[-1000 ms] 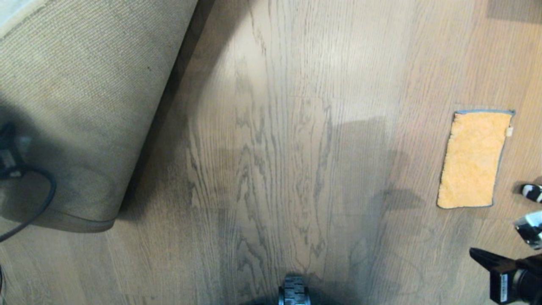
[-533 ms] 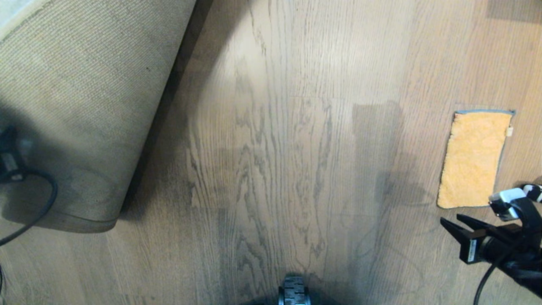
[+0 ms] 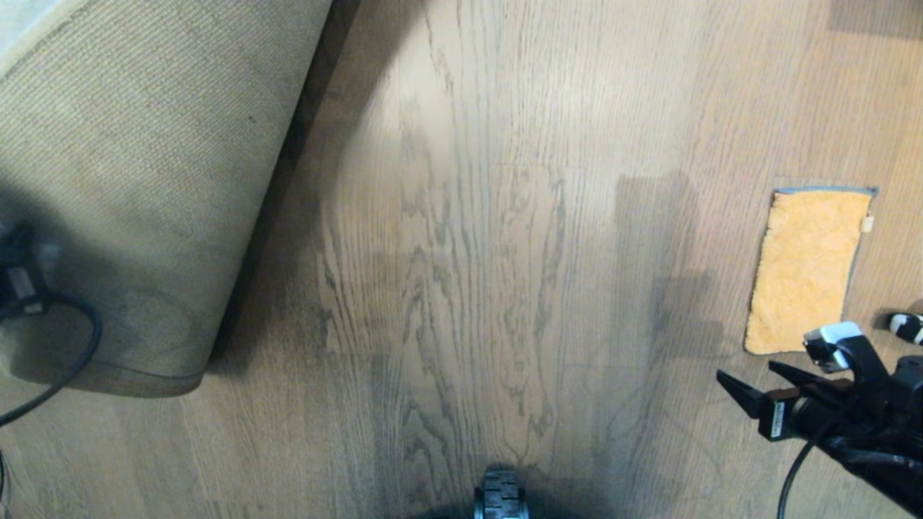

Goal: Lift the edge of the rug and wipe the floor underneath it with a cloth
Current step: Pick up the rag

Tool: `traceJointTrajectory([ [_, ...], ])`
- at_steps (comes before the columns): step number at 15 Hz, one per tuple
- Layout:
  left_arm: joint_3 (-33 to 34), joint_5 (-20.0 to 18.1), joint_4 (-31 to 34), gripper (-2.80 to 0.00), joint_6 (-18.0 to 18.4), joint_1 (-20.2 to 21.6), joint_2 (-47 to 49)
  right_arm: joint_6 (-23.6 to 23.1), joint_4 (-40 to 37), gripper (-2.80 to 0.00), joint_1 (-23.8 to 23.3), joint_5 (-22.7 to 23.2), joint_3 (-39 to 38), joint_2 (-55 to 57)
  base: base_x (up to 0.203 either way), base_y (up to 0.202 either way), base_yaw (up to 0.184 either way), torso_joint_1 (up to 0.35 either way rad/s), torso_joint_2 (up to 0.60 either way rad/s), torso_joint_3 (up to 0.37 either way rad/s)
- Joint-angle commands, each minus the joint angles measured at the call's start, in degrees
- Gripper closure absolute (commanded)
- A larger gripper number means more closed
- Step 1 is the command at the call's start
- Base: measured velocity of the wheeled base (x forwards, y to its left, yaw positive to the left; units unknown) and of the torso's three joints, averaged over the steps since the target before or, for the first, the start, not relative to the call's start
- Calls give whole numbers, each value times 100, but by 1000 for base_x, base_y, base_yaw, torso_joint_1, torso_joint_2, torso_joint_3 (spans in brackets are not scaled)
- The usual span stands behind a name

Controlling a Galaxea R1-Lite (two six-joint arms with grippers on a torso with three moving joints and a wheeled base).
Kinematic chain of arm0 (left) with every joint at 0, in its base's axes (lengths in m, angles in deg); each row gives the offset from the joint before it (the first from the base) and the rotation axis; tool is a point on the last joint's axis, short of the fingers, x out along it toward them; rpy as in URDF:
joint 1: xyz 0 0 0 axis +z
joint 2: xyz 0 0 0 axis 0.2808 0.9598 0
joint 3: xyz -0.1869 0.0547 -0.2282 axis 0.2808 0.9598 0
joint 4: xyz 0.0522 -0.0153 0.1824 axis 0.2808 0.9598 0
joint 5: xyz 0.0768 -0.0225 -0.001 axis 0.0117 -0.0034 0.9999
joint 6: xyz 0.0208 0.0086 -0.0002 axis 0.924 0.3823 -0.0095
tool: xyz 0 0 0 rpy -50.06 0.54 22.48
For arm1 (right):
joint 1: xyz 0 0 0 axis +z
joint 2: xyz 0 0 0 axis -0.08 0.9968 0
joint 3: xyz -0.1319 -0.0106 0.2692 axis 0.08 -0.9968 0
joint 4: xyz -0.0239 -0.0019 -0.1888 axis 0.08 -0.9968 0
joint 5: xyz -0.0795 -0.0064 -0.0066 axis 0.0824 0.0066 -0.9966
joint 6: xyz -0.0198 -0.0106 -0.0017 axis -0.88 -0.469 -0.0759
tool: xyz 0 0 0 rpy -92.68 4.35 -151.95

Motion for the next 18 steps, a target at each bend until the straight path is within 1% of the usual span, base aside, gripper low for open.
traceJointTrajectory([
  [1,1,19,-25,0,11,2,14,16,277,-280,66,3,232,235,0,0,0,0,0,0],
  [6,-6,25,-34,0,11,8,14,49,277,-280,115,8,793,372,0,0,0,0,0,0],
  [13,27,28,-34,0,20,11,32,120,277,-280,27,-18,915,311,0,0,0,0,0,0],
  [15,84,125,-115,0,20,3,32,145,277,-280,-15,-10,994,219,0,0,0,0,0,0],
  [18,190,142,-241,0,20,6,32,137,277,-280,-96,-10,1022,139,0,0,0,0,0,0],
])
